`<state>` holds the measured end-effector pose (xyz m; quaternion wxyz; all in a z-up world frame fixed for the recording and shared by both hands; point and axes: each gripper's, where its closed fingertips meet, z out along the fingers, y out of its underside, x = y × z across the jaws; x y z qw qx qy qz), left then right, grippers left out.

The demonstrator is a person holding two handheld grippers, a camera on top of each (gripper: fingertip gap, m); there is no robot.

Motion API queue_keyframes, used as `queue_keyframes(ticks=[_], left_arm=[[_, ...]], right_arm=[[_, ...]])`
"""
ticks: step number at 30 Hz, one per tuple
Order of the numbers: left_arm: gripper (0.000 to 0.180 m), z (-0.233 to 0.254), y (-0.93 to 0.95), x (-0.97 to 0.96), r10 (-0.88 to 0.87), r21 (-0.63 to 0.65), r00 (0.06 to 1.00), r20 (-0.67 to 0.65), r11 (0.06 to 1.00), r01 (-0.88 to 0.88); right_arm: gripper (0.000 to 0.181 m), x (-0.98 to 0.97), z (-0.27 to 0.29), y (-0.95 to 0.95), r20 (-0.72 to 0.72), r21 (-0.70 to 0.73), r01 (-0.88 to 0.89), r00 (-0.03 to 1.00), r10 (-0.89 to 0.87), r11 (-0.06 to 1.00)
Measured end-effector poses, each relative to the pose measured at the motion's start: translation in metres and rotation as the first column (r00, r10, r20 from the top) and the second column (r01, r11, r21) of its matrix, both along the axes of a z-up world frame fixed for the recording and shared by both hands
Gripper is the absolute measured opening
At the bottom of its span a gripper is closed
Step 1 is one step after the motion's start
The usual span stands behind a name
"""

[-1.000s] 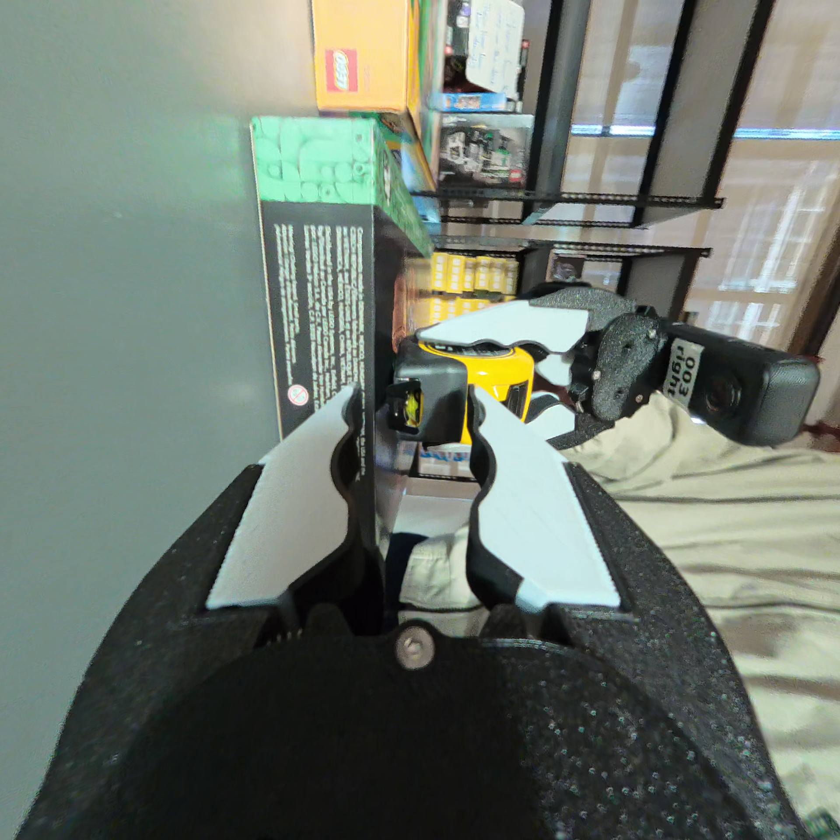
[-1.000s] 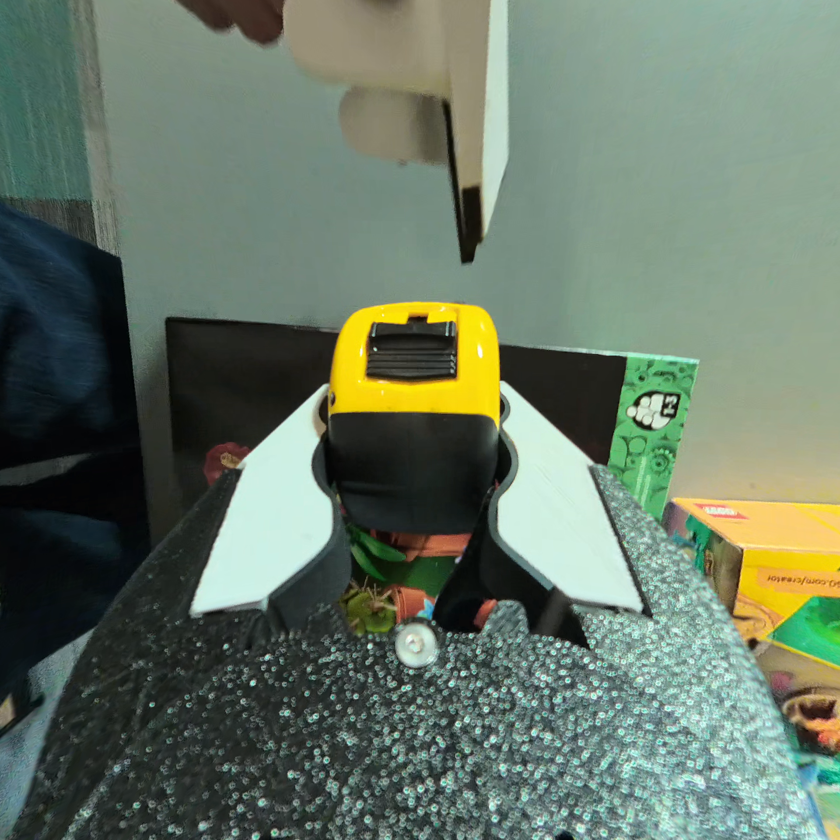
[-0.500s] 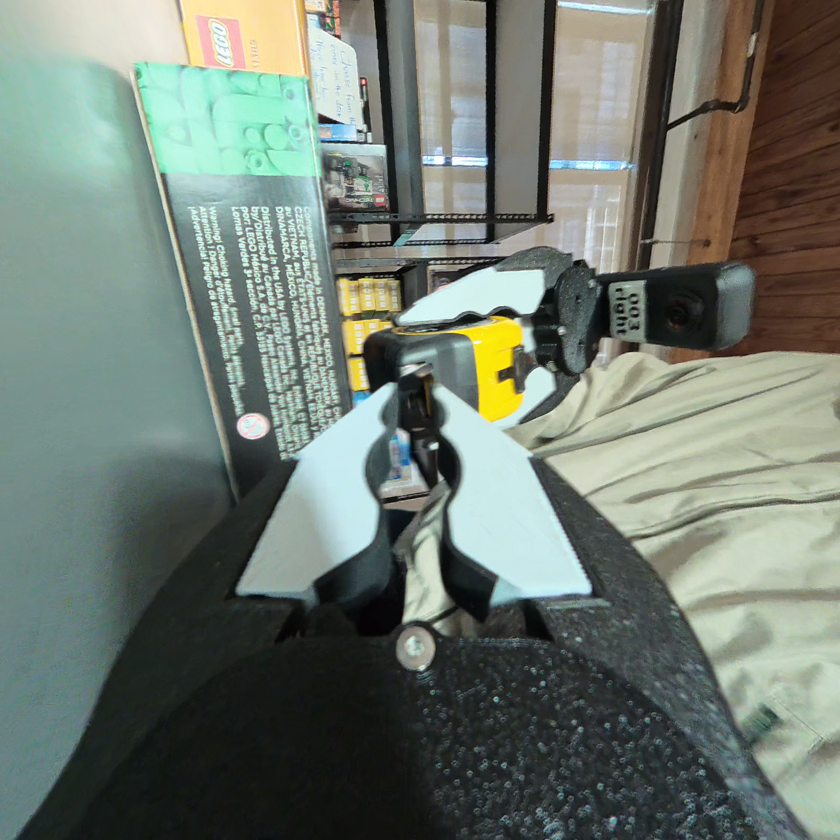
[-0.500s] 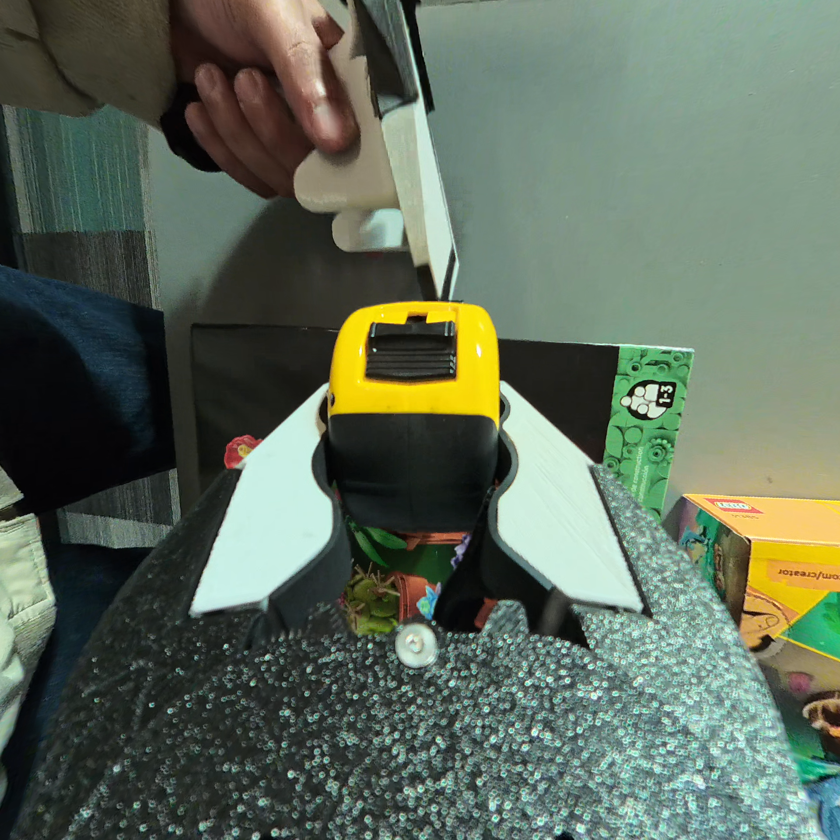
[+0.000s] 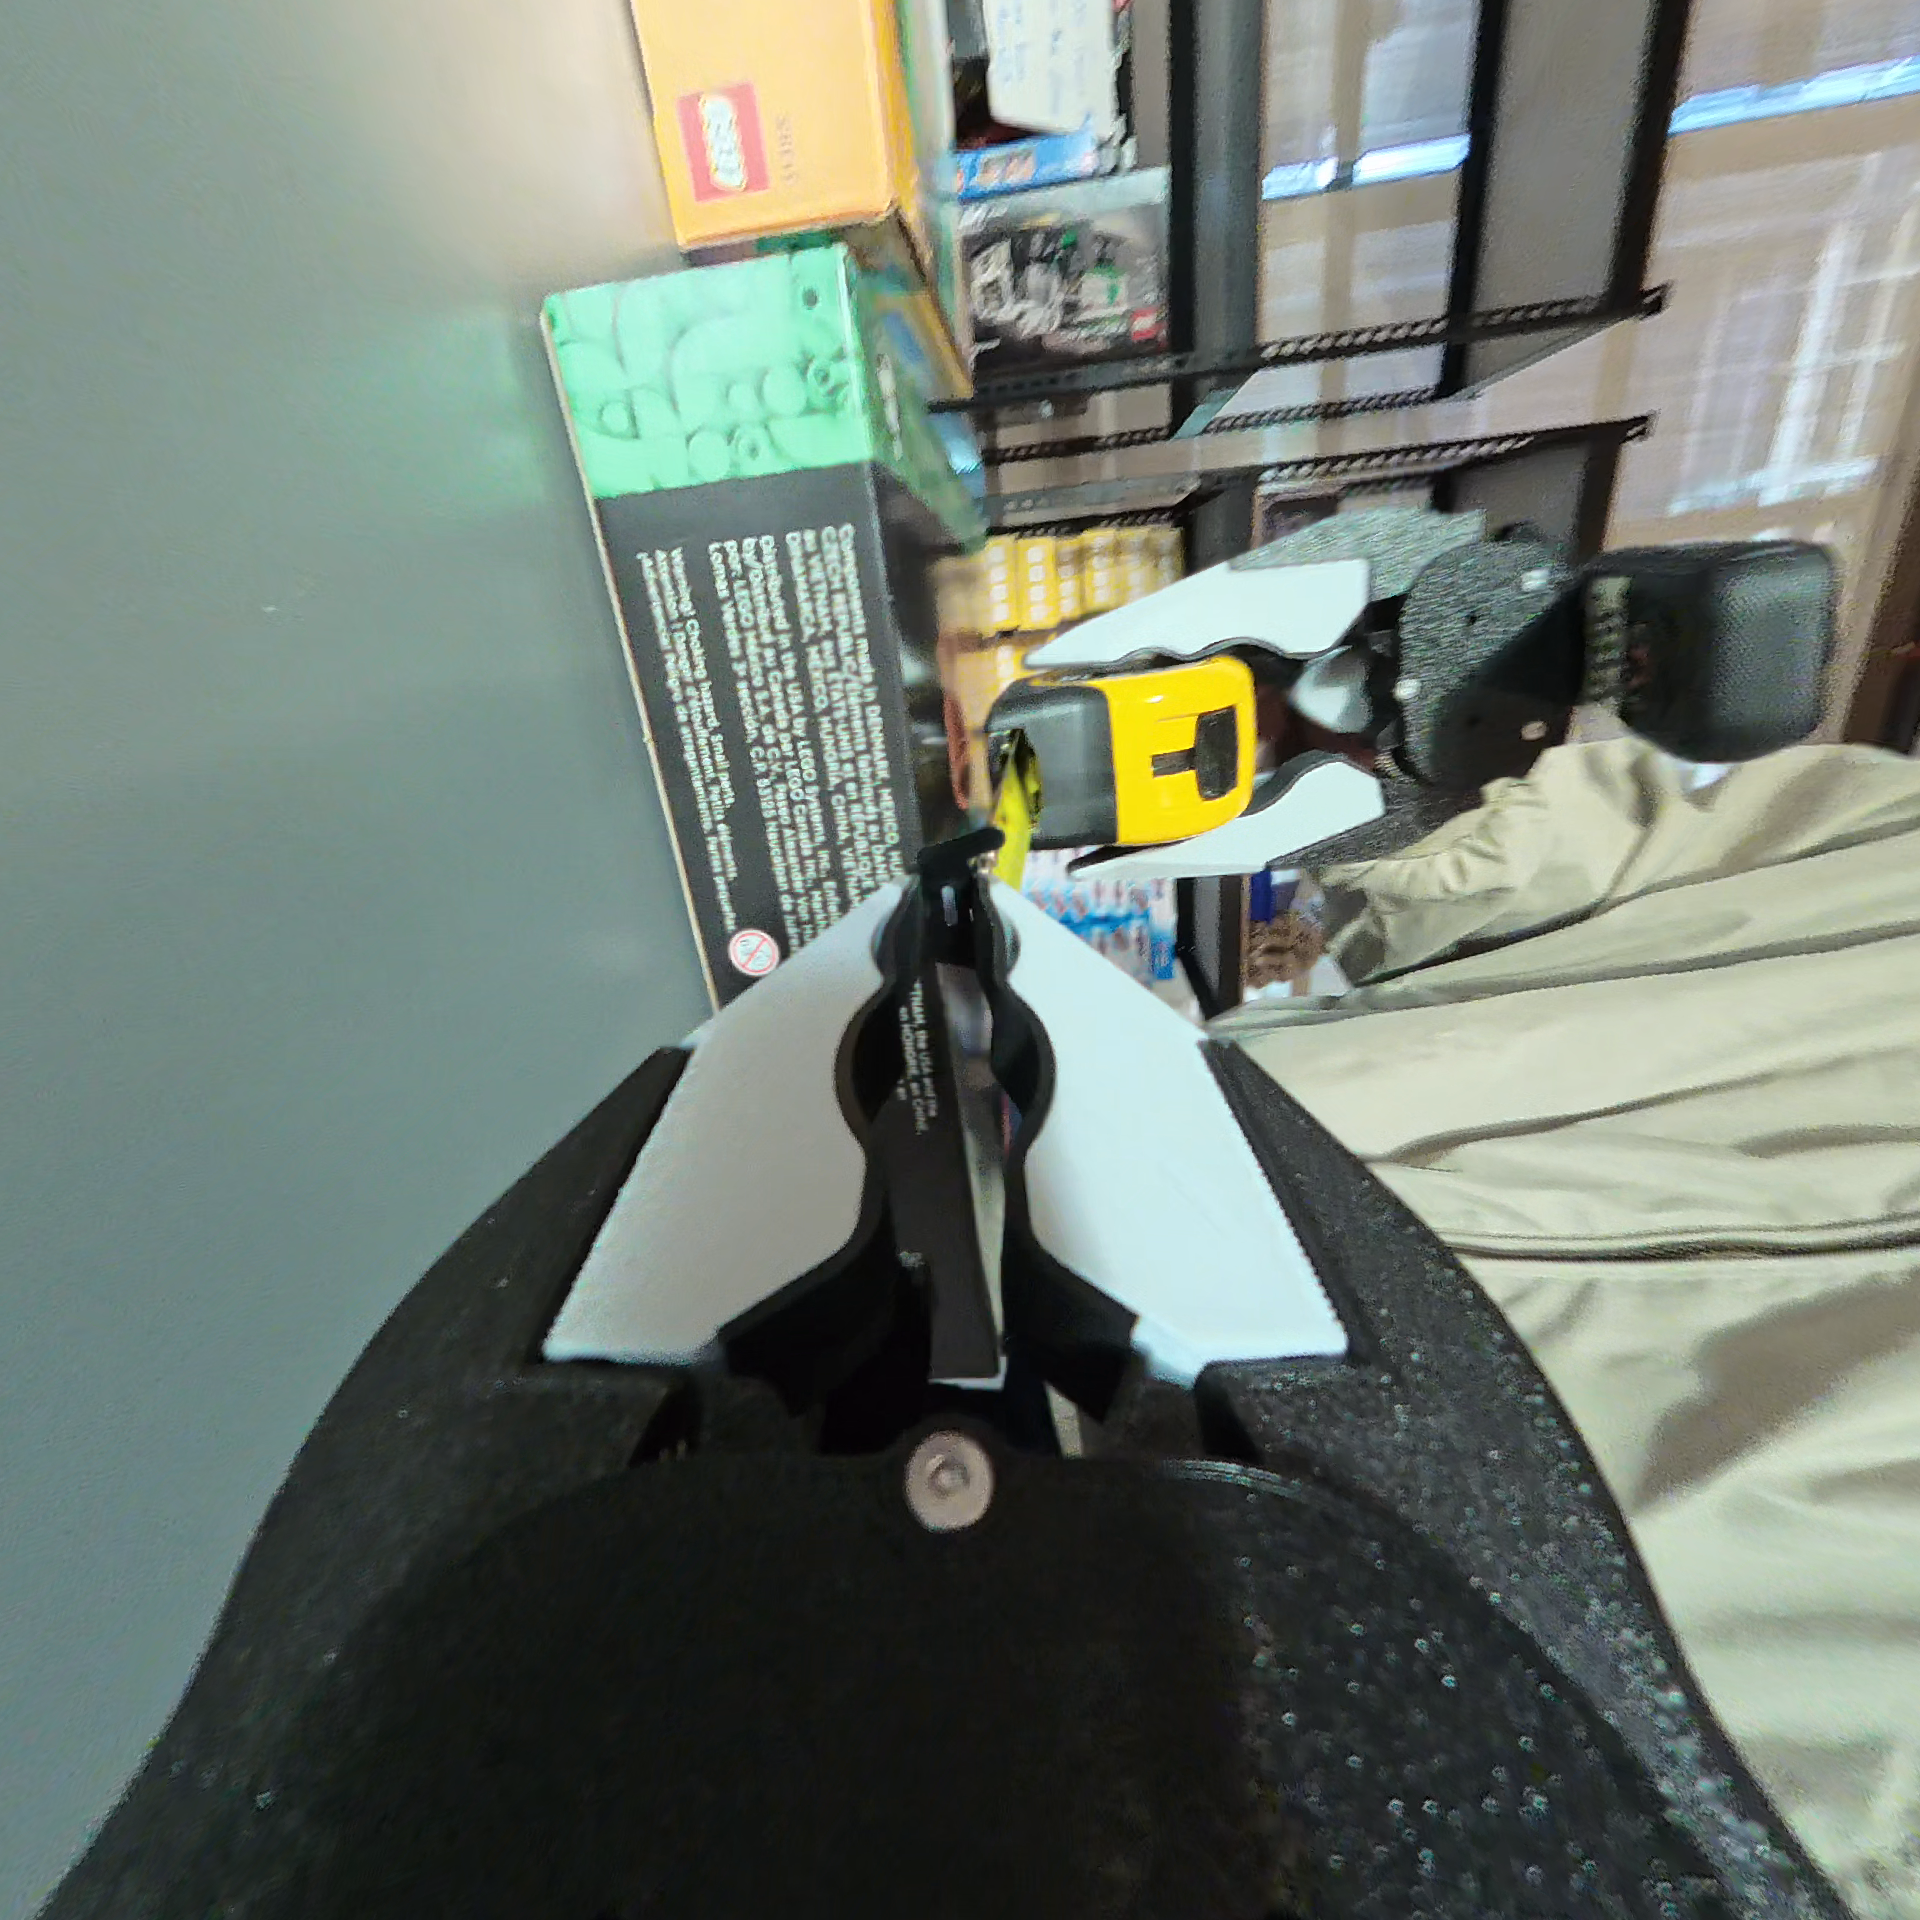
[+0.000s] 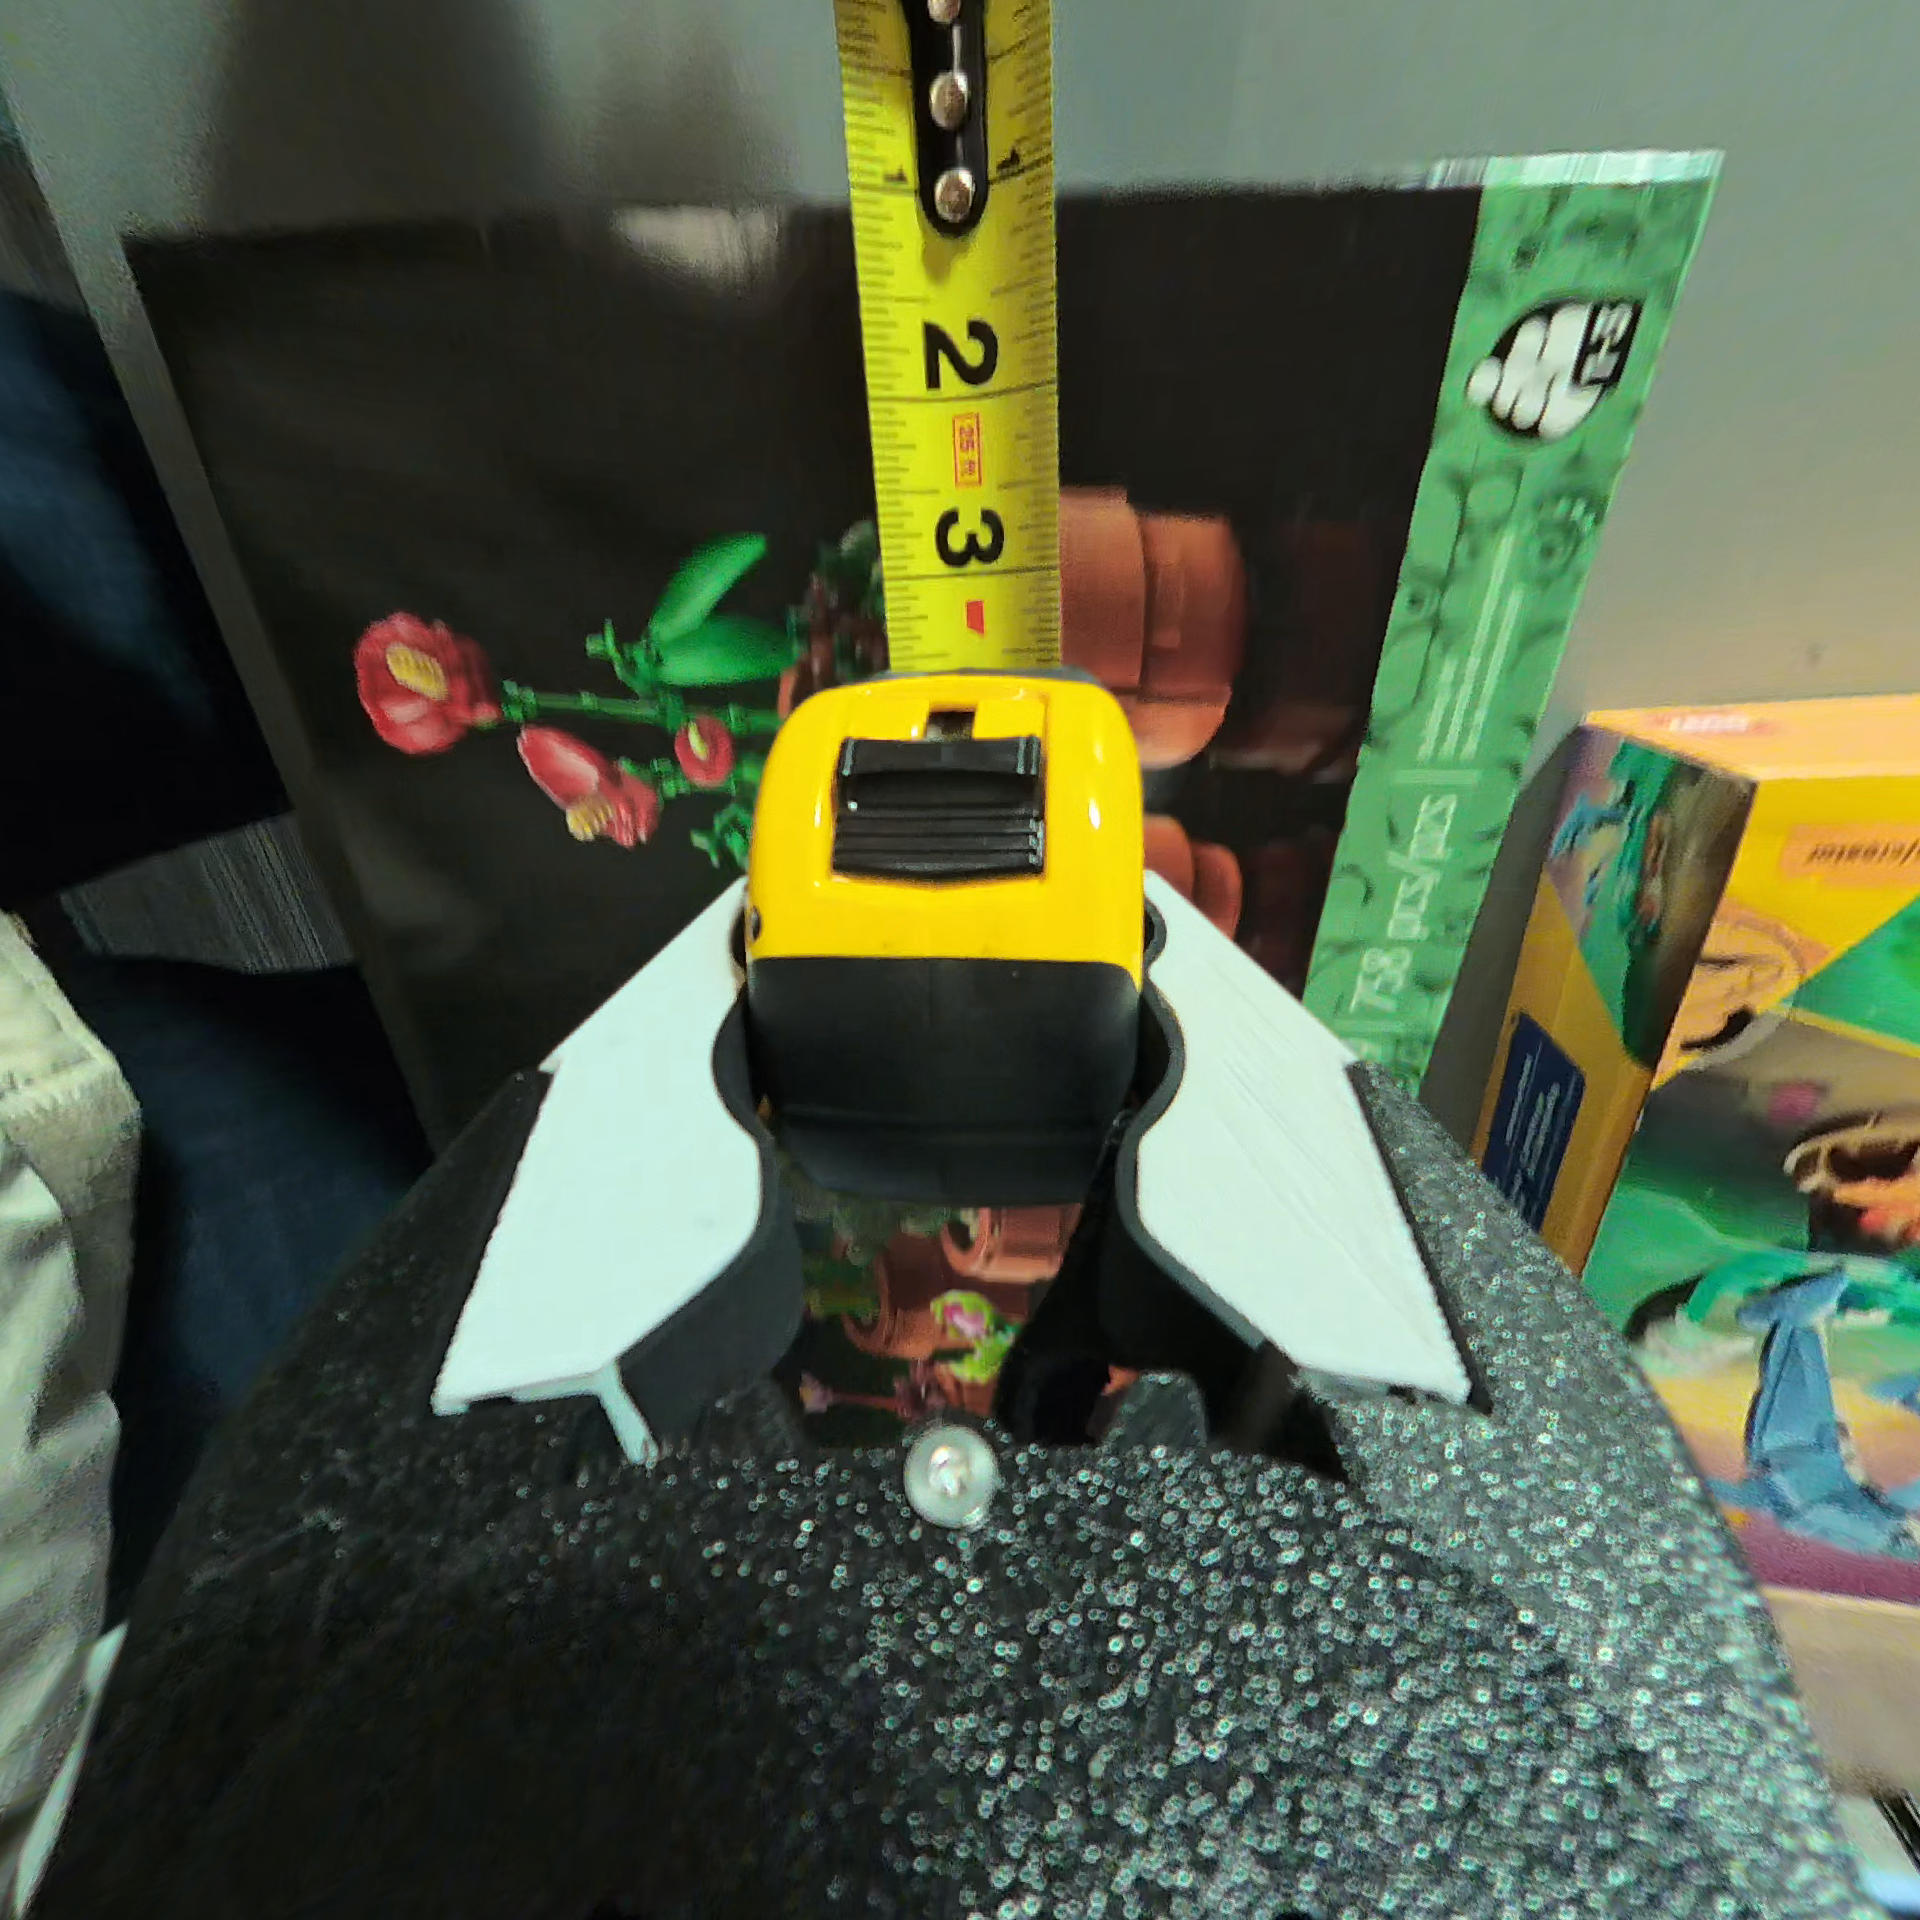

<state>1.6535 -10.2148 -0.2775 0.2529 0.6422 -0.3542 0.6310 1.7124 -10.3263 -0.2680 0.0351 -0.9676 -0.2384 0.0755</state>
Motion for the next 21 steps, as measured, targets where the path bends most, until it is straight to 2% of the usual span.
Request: queue_keyframes(ticks=[2,4,6,7,11,13,16,21], left_arm=[[0.008,-0.007,-0.014,0.004,-0.047,0.045,0.998,-0.032,0.998,0.048],[0.0,-0.011,-0.017,0.008,-0.044,0.104,0.997,-0.061,0.993,0.05],[0.0,-0.045,-0.014,-0.003,-0.045,0.282,0.975,-0.216,0.953,0.107],[0.0,-0.049,-0.014,-0.006,-0.032,0.303,0.967,-0.252,0.946,0.111],[0.003,-0.031,0.004,-0.003,0.127,0.365,0.956,-0.265,0.931,-0.023],[0.027,-0.011,0.004,0.003,0.178,0.34,0.954,-0.239,0.936,-0.09],[0.037,-0.004,-0.017,0.012,0.15,0.34,0.959,-0.242,0.939,-0.061],[0.037,-0.016,-0.034,0.025,0.138,0.383,0.948,-0.288,0.924,-0.018]], right_arm=[[0.067,0.004,0.001,-0.013,0.019,-0.039,-0.002,1.0,0.003,0.999],[0.067,0.003,0.001,-0.019,0.013,-0.057,0.016,1.0,-0.016,0.998],[0.067,0.0,0.001,-0.017,-0.007,-0.055,0.048,0.999,-0.048,0.997],[0.067,-0.002,0.001,-0.016,-0.02,-0.06,0.065,0.998,-0.066,0.996],[0.067,-0.004,-0.007,-0.01,0.006,-0.067,0.045,0.999,-0.044,0.997],[0.067,-0.004,-0.008,-0.01,-0.017,-0.047,0.063,0.998,-0.064,0.997],[0.067,-0.006,-0.009,-0.01,-0.019,-0.03,0.055,0.998,-0.056,0.998],[0.067,-0.005,-0.01,-0.01,-0.016,-0.016,0.057,0.998,-0.058,0.998]])
